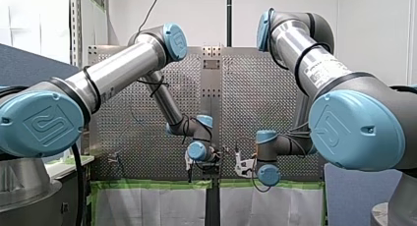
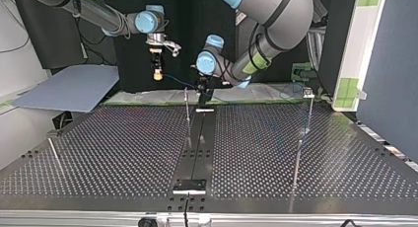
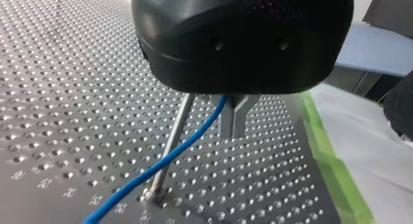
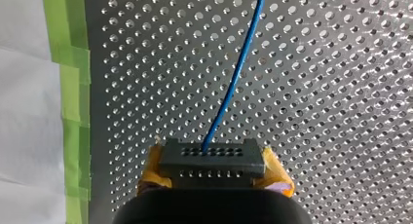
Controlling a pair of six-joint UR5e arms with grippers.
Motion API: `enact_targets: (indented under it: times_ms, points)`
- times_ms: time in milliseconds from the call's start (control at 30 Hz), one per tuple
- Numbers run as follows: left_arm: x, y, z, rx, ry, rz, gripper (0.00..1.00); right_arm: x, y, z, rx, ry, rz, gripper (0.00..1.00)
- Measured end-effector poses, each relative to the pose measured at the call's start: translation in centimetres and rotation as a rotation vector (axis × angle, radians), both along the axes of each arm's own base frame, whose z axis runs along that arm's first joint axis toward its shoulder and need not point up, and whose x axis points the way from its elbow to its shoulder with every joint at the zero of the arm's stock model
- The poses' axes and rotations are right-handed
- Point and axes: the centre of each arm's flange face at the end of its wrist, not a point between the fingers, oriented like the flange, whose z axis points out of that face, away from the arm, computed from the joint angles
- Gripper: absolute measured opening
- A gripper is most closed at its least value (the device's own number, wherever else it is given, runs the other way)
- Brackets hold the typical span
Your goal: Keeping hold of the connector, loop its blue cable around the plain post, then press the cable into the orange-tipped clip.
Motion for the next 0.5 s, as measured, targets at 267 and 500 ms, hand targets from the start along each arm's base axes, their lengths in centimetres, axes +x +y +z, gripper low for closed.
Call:
enact_targets:
  times_ms: [267,500]
  points:
    - [1.0,0.1,0.7,-0.001,-0.011,0.026,0.00,-0.2,-0.5,0.0,-0.001,0.001,-0.005,0.00]
    - [1.5,0.2,1.0,-0.001,-0.018,0.039,0.00,-0.6,-1.0,-0.9,0.009,0.011,-0.014,0.00]
